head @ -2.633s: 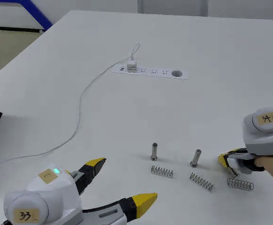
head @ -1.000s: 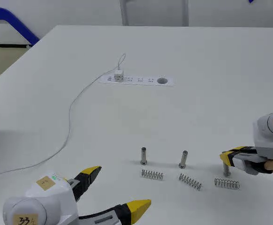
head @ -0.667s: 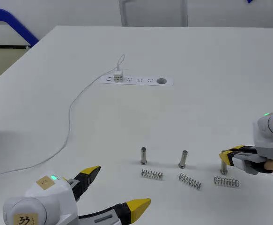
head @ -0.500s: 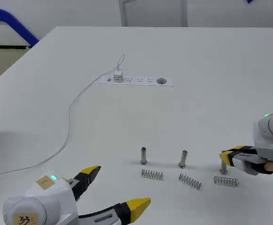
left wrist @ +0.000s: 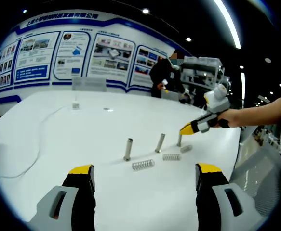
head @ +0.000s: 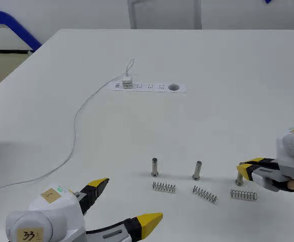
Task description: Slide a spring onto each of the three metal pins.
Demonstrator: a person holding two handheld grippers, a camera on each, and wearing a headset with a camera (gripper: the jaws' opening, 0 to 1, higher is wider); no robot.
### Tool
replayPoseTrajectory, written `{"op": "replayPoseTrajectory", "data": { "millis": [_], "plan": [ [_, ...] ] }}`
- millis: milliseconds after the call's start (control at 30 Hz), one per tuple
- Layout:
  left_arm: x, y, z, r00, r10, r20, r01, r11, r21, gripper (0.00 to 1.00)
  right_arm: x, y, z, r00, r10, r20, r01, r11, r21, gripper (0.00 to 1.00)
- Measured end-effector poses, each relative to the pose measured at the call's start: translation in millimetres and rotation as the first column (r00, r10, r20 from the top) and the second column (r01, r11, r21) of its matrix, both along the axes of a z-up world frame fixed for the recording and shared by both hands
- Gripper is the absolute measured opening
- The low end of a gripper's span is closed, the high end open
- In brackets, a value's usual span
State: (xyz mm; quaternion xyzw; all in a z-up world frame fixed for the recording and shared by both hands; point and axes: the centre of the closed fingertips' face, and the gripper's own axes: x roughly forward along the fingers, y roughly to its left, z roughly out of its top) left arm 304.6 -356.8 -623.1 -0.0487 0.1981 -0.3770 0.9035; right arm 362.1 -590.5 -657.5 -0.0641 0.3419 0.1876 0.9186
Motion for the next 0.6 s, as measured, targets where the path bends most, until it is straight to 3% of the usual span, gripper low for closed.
{"op": "replayPoseTrajectory", "data": {
  "millis": [200, 600],
  "plan": [
    [-0.8, -0.7, -0.9, 1.0, -0.006, -0.002, 0.006, 1.0, 0.004, 0.88, -3.5, -0.2, 0.5, 0.999, 0.023, 0.032, -0.022, 1.0, -0.019, 0.08],
    [-3.2, -3.4, -1.8, 1.0, -0.023, -0.003, 0.023, 1.0, 0.015, 0.88, -7.5, -3.9, 1.0, 0.999, 0.031, 0.033, -0.031, 0.999, -0.027, 0.09]
  ]
}}
